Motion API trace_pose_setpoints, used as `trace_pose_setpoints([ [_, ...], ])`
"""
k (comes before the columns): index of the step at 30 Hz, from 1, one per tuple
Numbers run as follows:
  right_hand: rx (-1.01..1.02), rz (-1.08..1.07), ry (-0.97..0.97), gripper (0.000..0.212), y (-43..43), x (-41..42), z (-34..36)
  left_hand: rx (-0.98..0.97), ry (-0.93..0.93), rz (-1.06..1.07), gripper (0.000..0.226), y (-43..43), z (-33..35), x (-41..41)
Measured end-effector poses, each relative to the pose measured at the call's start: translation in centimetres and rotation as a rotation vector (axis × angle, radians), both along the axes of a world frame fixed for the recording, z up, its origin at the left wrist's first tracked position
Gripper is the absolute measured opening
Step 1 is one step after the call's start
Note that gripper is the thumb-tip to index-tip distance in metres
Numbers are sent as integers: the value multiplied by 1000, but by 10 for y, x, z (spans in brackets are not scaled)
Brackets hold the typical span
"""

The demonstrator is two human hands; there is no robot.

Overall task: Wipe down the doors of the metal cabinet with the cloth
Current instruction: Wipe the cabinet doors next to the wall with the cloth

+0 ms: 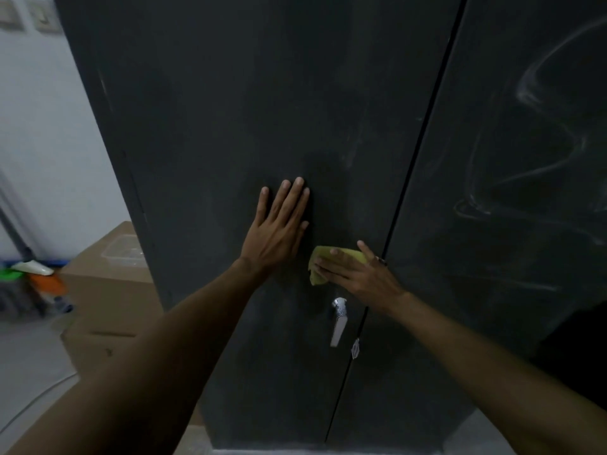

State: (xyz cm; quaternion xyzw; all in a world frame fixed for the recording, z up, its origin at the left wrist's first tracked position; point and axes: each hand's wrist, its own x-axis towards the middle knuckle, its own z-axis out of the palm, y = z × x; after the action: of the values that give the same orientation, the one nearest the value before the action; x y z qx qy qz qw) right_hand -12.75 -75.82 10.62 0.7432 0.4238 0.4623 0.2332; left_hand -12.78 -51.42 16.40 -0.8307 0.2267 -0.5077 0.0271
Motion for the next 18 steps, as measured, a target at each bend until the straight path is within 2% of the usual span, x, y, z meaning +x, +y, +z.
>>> trace_pose_setpoints([
  [6,375,-92,-42,69,5,5,22,-34,53,23,54,-7,2,-3],
  [13,775,-218,122,71,32,-6,6,-19,42,32,51,-4,9,-8],
  [15,828,-177,118,72,47,0,15,-6,39,31,50,-2,14,-9],
  [18,721,-124,81,78,65,8,24,-16,40,28,50,-1,21,-9],
])
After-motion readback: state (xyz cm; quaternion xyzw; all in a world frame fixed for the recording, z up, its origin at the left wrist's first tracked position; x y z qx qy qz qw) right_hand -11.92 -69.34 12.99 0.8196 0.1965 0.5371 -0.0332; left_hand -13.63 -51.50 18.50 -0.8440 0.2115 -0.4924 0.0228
